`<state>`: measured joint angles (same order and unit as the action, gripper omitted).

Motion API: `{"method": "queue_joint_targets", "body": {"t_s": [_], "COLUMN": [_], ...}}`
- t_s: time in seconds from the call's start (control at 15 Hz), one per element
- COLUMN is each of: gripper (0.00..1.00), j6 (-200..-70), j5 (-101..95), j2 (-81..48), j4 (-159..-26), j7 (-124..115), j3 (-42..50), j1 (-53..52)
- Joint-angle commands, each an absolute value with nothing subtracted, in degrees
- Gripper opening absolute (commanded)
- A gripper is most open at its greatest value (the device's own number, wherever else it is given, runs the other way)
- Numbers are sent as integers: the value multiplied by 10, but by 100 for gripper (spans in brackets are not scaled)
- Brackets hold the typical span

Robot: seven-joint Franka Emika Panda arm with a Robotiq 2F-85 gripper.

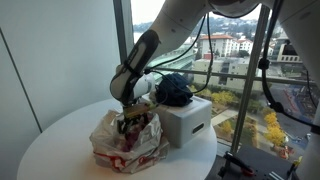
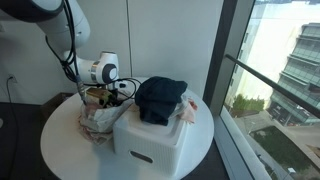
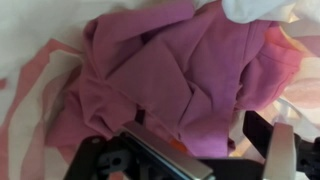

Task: Remove the objects from the plastic bag and put them on top of the container.

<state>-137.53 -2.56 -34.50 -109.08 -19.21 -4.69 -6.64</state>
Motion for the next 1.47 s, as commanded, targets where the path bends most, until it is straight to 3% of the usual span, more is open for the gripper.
{"method": "queue_joint_targets", "body": {"t_s": [0.0, 0.6, 0.73, 1.0, 1.4], "gripper": [74, 6, 2, 6, 5], "j6": [-1368, -1391, -1384, -1391, -1503], "j5": [-9, -12, -12, -21, -3], "j2": [-377, -358, -331, -224, -44], "j4": [-1058, -1089, -1106, -1177, -1285], "j7": [-164, -169, -170, -177, -209], "j3": [-39, -34, -35, -37, -43], "j1": [-76, -82, -84, -97, -94]}}
